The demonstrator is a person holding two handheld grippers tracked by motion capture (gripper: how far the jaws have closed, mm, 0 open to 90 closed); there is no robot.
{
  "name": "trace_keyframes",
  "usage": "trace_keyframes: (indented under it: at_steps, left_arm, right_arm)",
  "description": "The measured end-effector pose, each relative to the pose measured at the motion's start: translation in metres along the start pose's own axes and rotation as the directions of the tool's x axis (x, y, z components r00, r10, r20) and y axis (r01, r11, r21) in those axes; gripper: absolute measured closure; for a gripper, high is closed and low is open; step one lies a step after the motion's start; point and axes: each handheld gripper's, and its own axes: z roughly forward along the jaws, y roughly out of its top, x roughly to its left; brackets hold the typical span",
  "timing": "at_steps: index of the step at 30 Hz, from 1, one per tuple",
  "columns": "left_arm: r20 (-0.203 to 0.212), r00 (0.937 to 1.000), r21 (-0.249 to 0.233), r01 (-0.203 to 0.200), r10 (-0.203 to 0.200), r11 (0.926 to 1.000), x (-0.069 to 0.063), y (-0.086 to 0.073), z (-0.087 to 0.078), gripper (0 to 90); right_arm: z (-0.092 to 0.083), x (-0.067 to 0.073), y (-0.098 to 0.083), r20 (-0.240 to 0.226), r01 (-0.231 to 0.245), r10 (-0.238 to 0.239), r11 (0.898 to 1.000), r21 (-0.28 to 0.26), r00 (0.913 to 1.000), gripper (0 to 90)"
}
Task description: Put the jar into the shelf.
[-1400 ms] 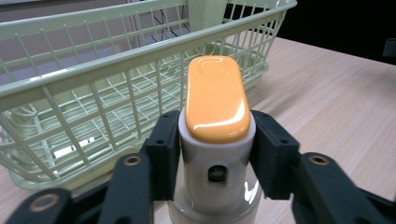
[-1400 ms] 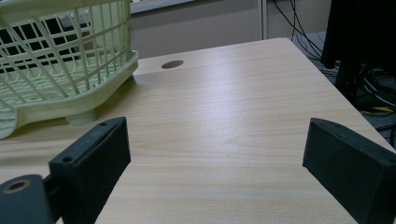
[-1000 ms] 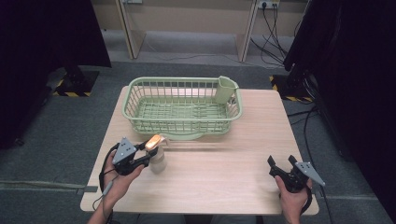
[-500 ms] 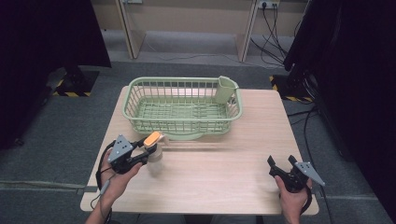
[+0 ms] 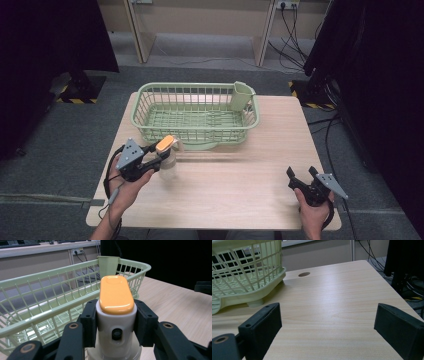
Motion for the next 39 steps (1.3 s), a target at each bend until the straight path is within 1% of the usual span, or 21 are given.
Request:
trace_keyframes:
  at_steps: [9,17,26,39]
  left_arm:
    - [0.004,1.0,-0.022,-0.007,0.007,0.9997,0.0,0.017,0.003,57.9]
    - [0.005,1.0,-0.028,-0.008,0.008,0.9996,0.0,0.027,0.006,57.8]
    - [-0.005,1.0,-0.05,-0.001,0.001,0.9987,0.003,0.038,0.006,57.8]
    - [-0.015,0.9997,-0.071,-0.021,0.02,0.9972,0.004,0.057,0.004,57.7]
  right_arm:
    - [0.0,0.0,0.0,0.0,-0.002,0.002,1.0,-0.001,1.0,7.7]
    - [0.0,0.0,0.0,-0.002,-0.004,0.004,1.0,0.0,1.0,7.7]
    - [0.0,0.0,0.0,-0.001,-0.002,0.002,1.0,-0.001,1.0,7.6]
    - [0.0,0.0,0.0,-0.001,-0.001,0.001,1.0,0.0,1.0,7.6]
